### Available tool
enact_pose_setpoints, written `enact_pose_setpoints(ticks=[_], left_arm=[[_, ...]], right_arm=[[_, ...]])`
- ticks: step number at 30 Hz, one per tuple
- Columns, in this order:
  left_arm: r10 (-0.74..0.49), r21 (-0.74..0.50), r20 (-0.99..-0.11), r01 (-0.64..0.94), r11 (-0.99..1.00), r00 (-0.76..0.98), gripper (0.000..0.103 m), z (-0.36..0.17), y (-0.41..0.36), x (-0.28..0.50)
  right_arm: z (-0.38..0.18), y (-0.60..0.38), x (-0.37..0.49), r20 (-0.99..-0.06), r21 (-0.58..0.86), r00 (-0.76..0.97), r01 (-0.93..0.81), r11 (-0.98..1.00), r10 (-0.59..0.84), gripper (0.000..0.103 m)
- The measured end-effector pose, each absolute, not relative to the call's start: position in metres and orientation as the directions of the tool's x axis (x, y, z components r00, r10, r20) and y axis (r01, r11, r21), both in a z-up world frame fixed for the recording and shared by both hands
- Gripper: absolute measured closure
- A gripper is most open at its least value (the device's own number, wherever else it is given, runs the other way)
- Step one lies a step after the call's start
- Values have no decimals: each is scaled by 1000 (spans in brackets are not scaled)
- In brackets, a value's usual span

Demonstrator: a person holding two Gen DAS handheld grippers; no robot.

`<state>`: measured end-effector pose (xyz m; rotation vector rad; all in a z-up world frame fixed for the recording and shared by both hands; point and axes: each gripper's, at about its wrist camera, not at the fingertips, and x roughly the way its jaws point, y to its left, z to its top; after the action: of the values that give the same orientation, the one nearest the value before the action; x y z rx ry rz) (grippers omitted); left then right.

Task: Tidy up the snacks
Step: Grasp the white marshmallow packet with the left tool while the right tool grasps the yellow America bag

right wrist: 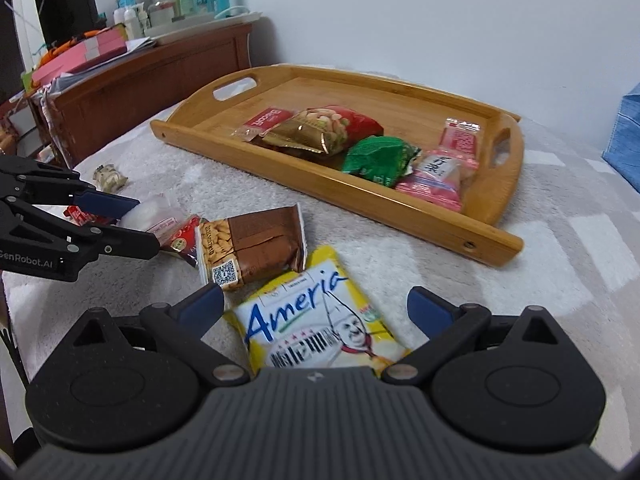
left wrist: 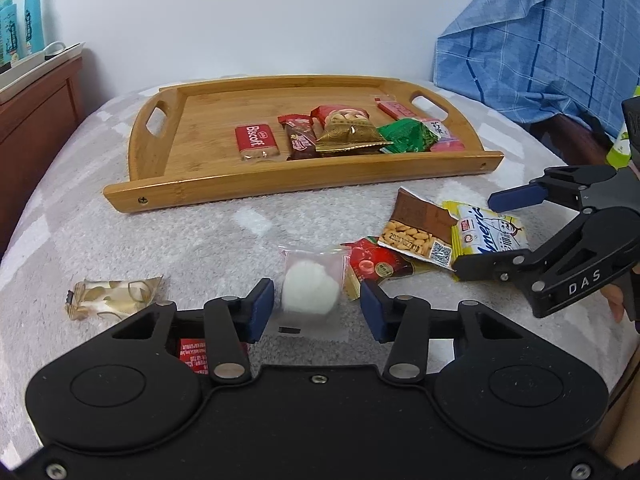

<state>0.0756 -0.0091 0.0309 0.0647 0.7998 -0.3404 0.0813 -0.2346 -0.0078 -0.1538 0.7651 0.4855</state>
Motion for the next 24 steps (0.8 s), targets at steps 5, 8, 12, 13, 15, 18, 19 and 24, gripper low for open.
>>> enact_pose_setpoints(ticks=[5, 8, 12, 13, 15, 18, 19, 24], left_arm=[[-269, -64, -709, 320, 945, 652, 57, 30, -11, 73], [-272, -61, -708, 327, 943, 651, 57, 28, -12, 72], [-267, -52, -704, 328, 943, 658, 58, 26, -13, 71], [-266, -51, -702, 326, 944, 660, 58, 26, -13, 70], [-261, -52, -696, 316, 947, 669, 71, 26, -12, 69], [-244, -59, -688, 283, 957, 684, 73, 27, -10, 68], [-237, -58, -685, 273, 960, 689, 73, 28, -10, 68], [-226, -71, -670, 242, 968, 707, 73, 34, -5, 67]], right_arm=[[-9, -230, 74, -707, 5, 612, -496, 868, 354, 0], [-11, -233, 67, -706, 0, 616, -492, 871, 348, 6], [-10, -238, 56, -682, -13, 656, -452, 892, 323, 26], [-9, -241, 54, -673, 3, 665, -434, 901, 323, 28], [-8, -247, 52, -658, 50, 677, -400, 915, 331, 37], [-4, -251, 47, -633, 89, 698, -365, 927, 336, 45], [-2, -252, 45, -621, 96, 708, -357, 929, 336, 45], [11, -250, 37, -549, 117, 762, -338, 934, 344, 46]])
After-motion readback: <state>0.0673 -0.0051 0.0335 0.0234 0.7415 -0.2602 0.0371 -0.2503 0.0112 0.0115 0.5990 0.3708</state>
